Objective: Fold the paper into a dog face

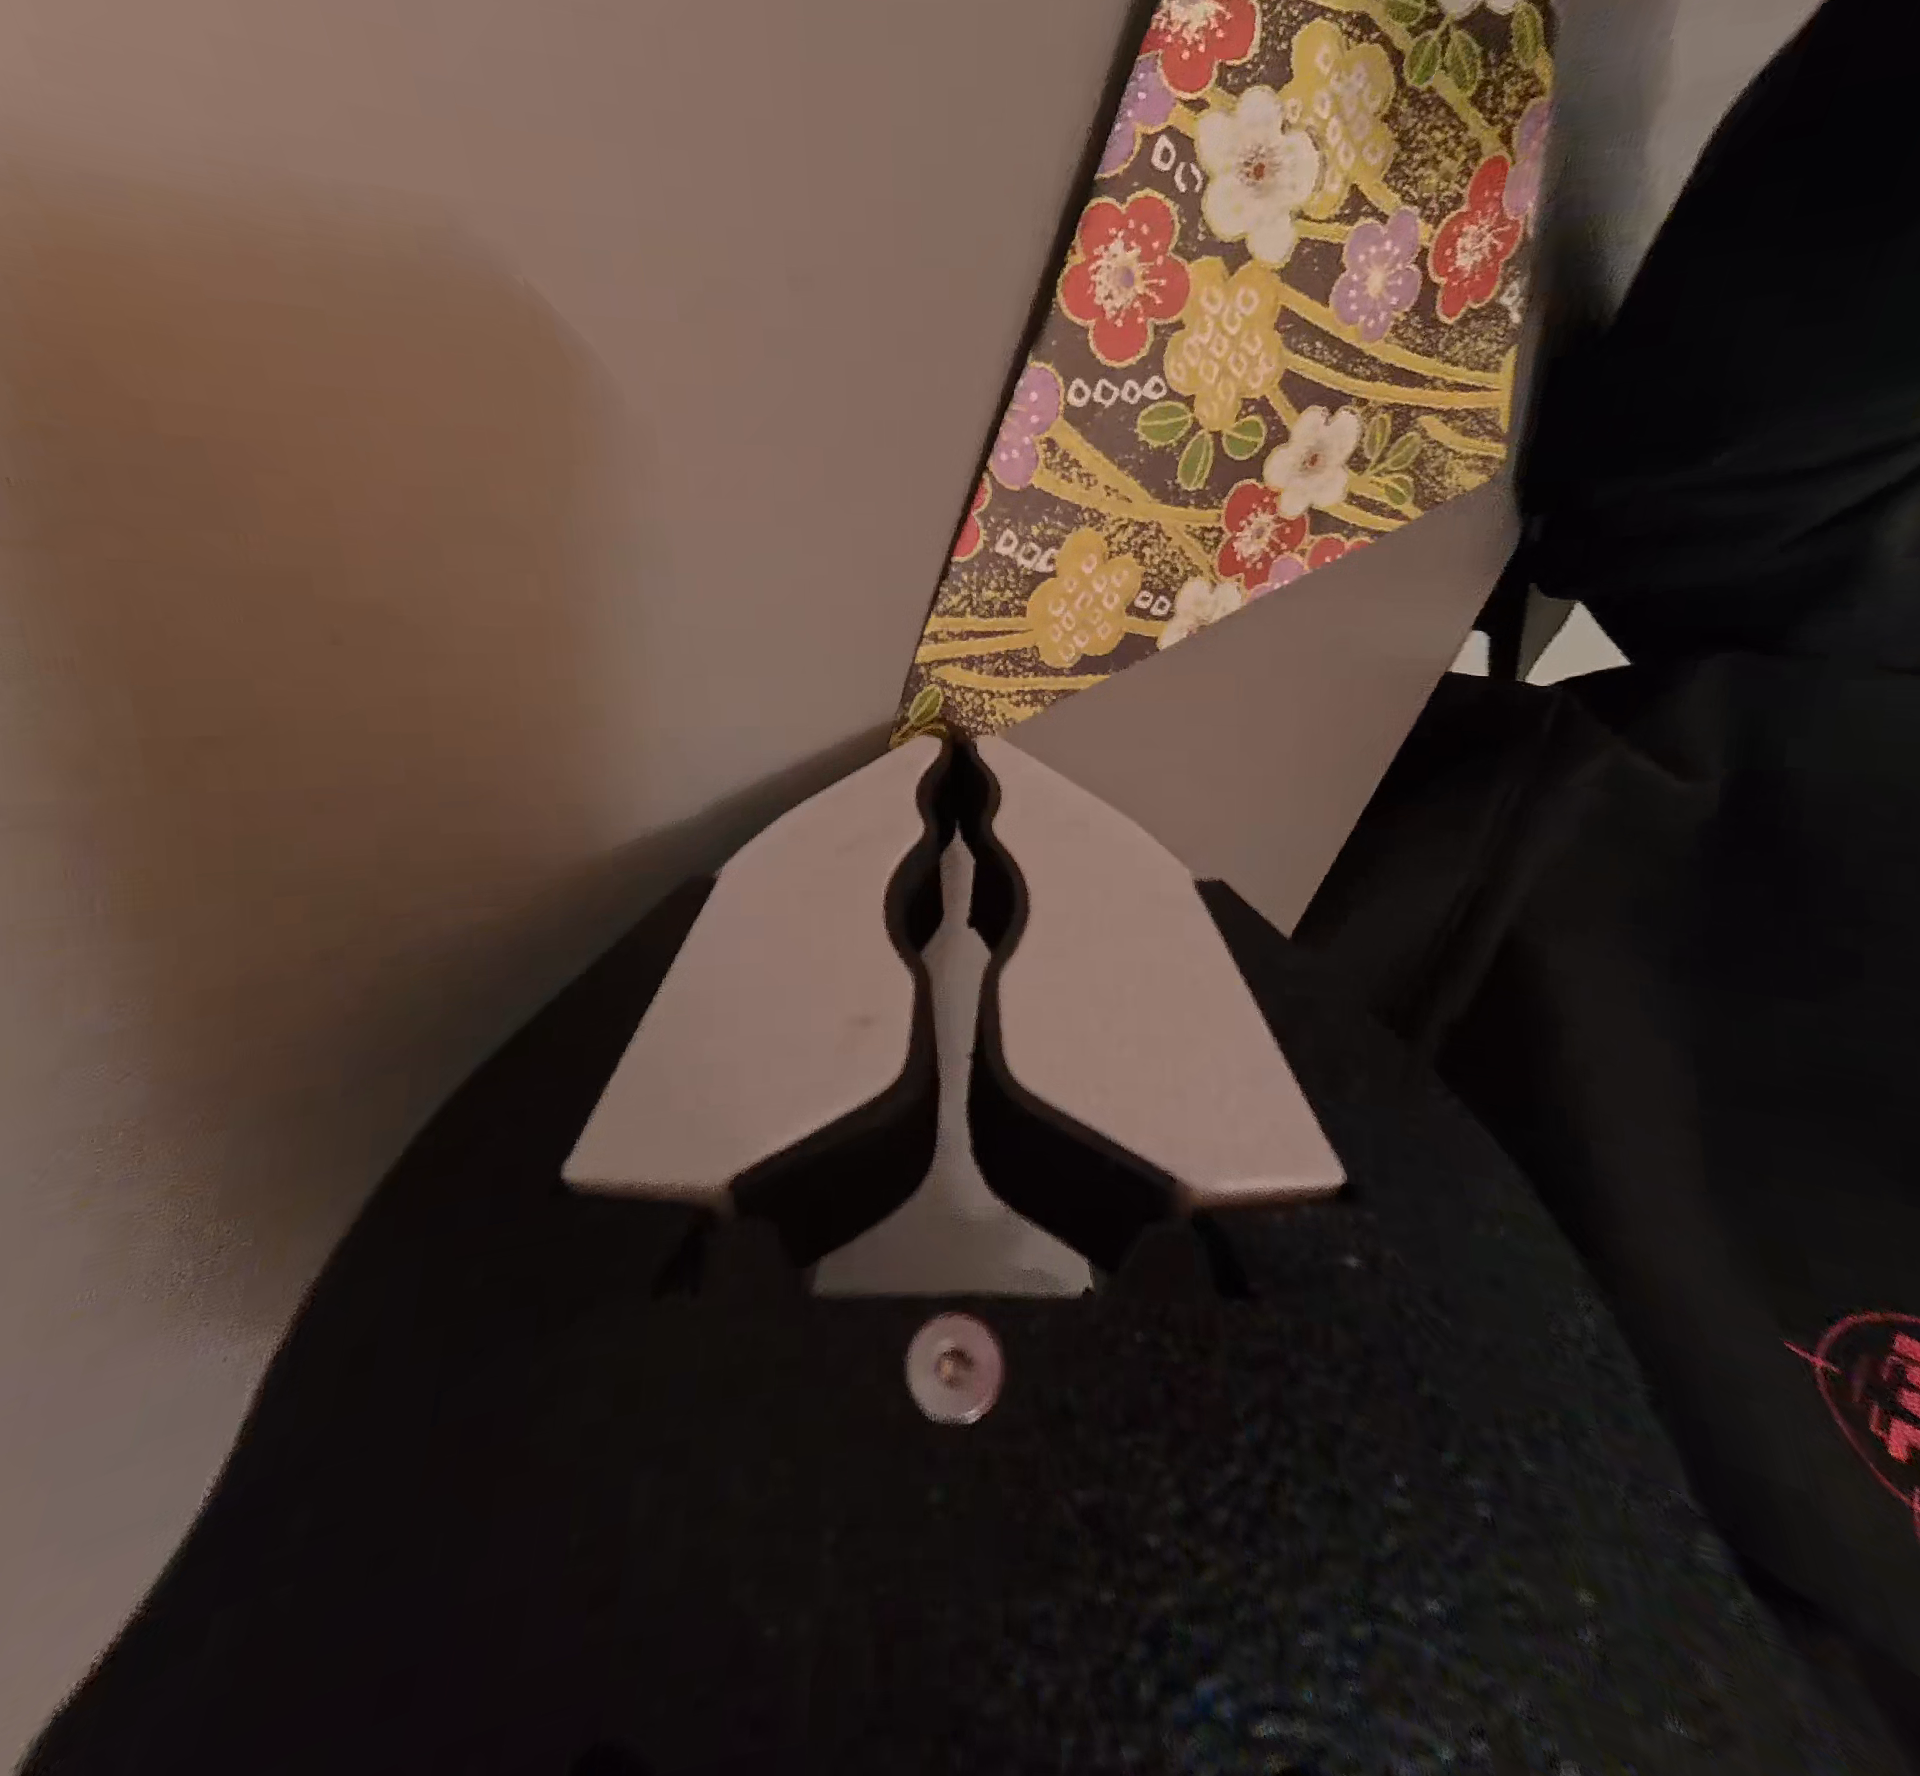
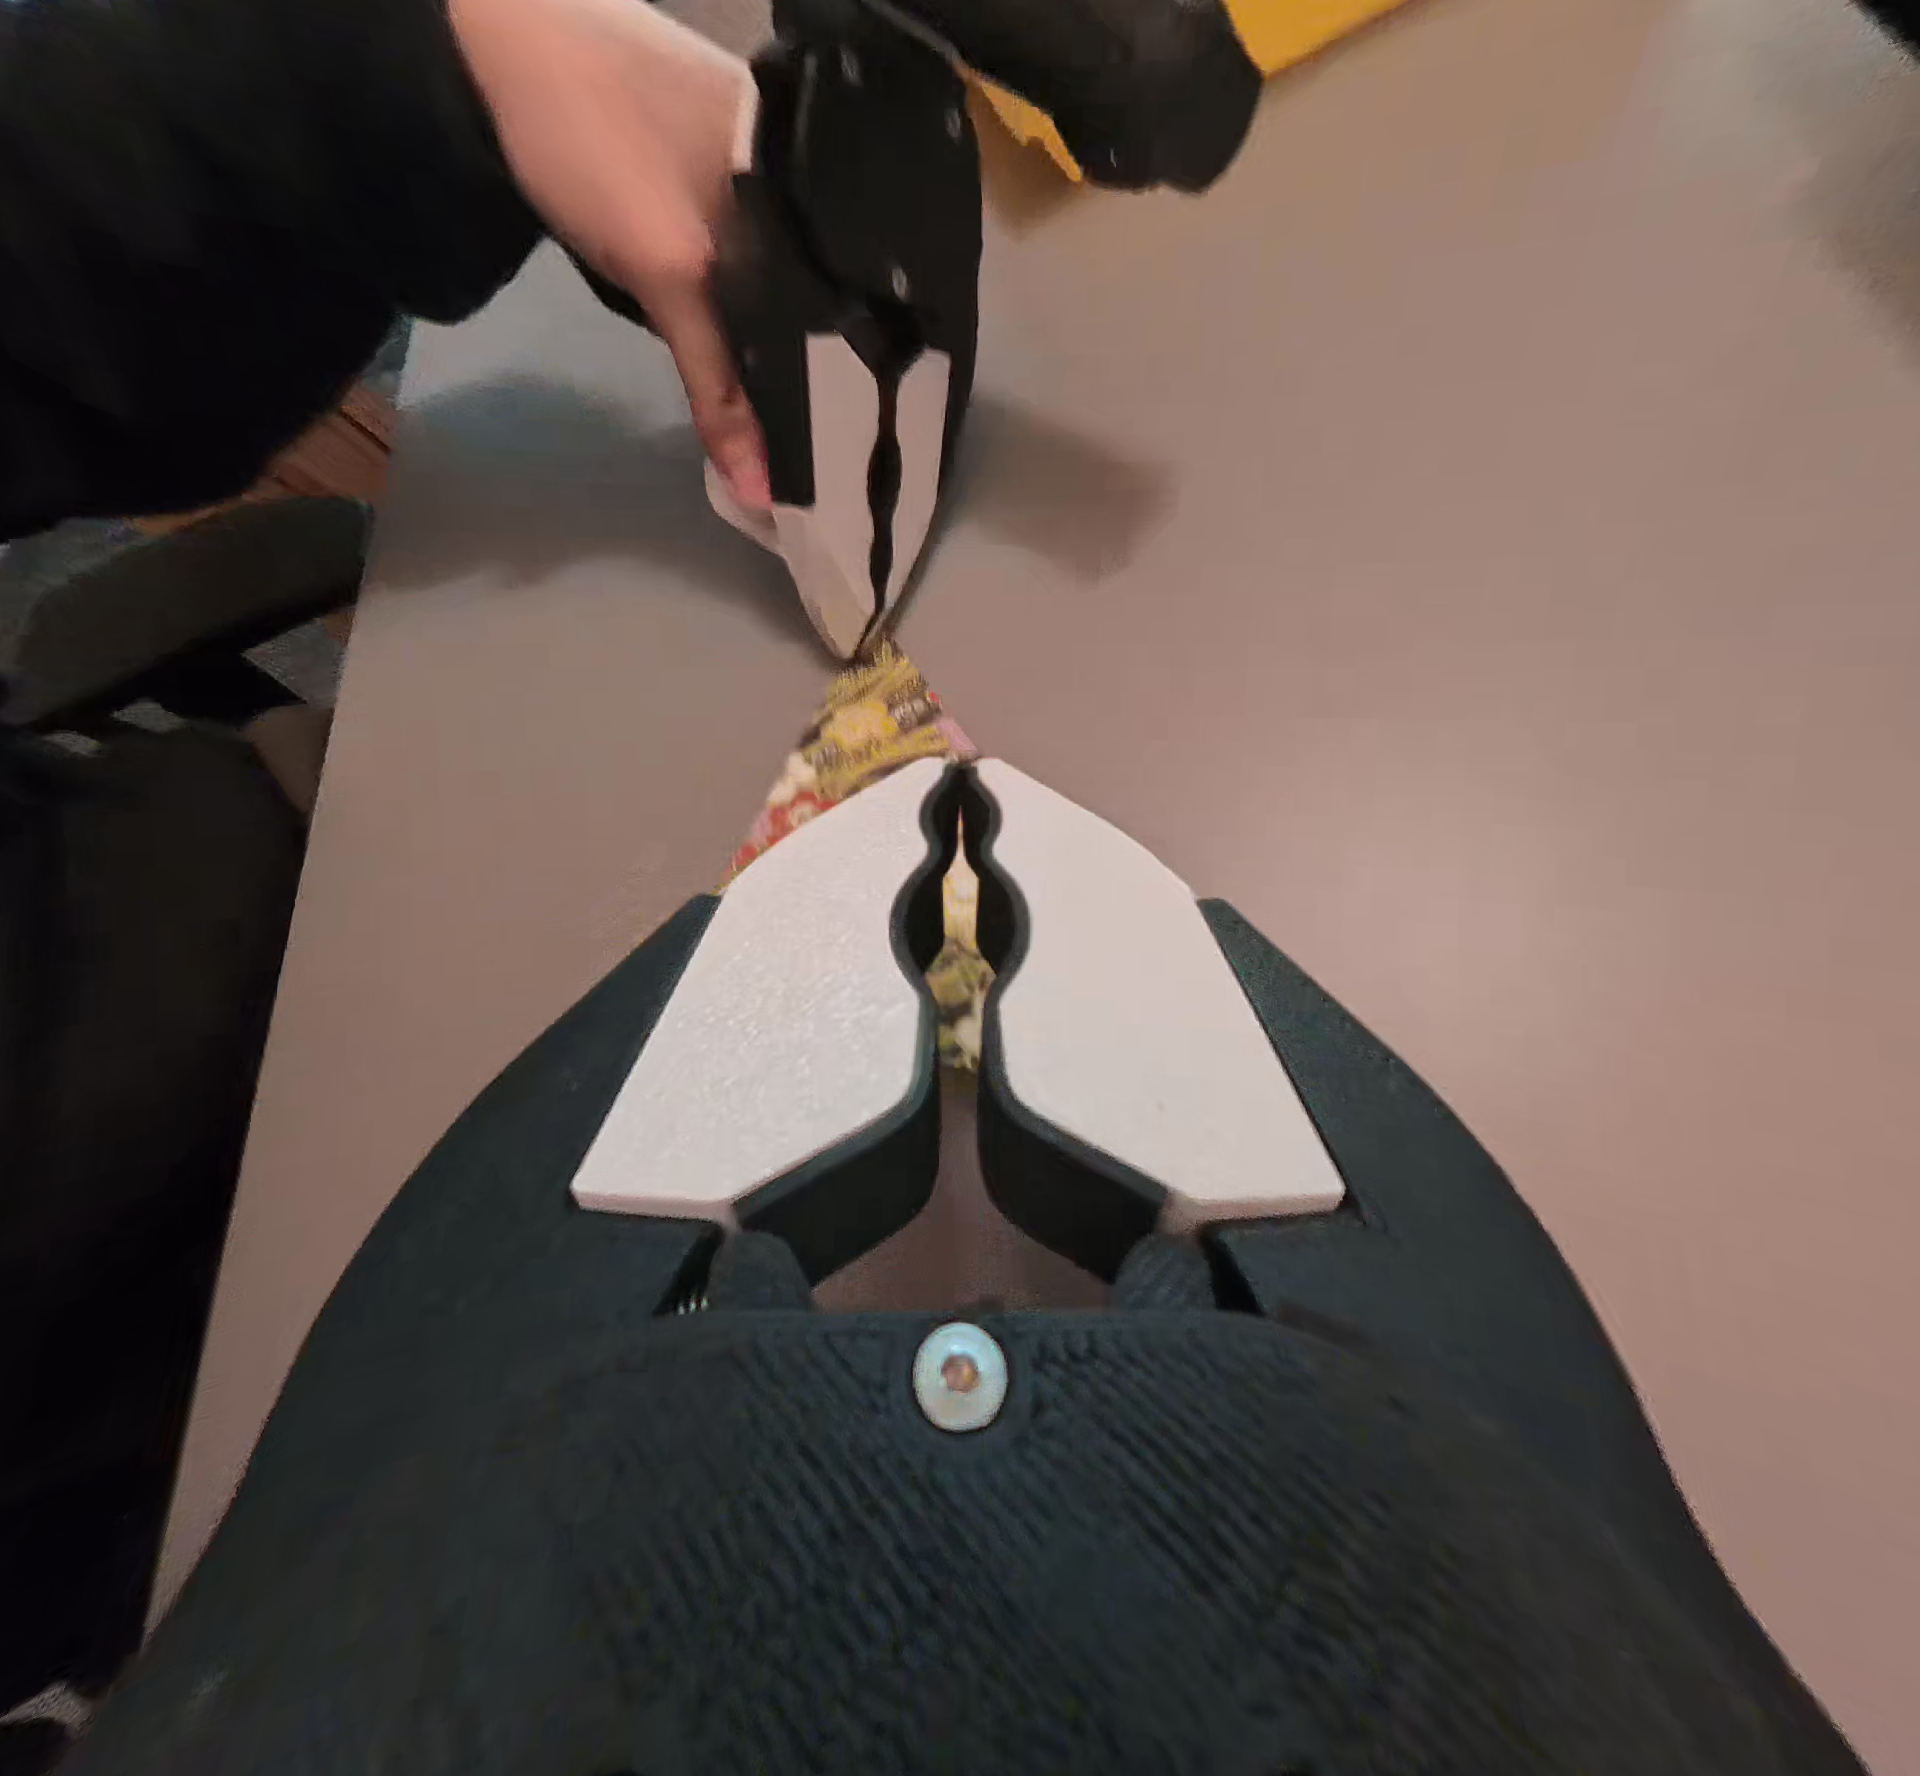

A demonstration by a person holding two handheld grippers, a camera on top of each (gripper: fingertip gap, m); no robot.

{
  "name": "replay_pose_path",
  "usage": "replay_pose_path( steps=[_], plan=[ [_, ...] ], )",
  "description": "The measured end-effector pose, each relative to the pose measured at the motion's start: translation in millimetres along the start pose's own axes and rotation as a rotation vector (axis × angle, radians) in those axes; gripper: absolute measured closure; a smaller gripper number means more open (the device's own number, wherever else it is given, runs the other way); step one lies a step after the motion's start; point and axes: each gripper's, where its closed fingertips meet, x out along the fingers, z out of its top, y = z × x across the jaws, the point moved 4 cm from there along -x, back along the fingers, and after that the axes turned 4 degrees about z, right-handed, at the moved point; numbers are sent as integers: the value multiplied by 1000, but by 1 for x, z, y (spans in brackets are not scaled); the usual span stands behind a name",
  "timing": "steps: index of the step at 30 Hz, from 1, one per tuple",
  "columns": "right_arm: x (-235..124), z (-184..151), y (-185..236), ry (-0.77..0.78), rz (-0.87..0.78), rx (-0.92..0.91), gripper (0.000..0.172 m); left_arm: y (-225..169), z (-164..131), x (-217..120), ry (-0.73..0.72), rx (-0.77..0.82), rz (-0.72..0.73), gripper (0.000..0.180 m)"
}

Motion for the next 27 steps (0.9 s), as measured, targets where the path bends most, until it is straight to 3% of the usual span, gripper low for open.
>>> replay_pose_path(
  steps=[1,6,10,15,18,23,25,27],
  plan=[
    [6,6,4,17,-11,-2,172,-1,0,0,8,2,20,180],
    [72,-12,14,300,94,231,172,-4,1,0,42,26,122,180],
    [91,-28,13,284,195,447,172,-4,1,1,46,40,133,180],
    [78,-48,-8,178,248,653,172,0,0,0,33,47,19,180],
    [68,-51,-18,84,188,719,171,3,-1,0,-7,38,-64,180],
    [65,-52,-20,30,107,739,171,2,-3,-3,-117,38,-137,180],
    [65,-52,-20,25,100,740,171,-18,11,-19,-314,21,-272,180],
    [65,-52,-20,22,87,735,171,-20,27,-27,-481,-58,-223,180]
  ],
)
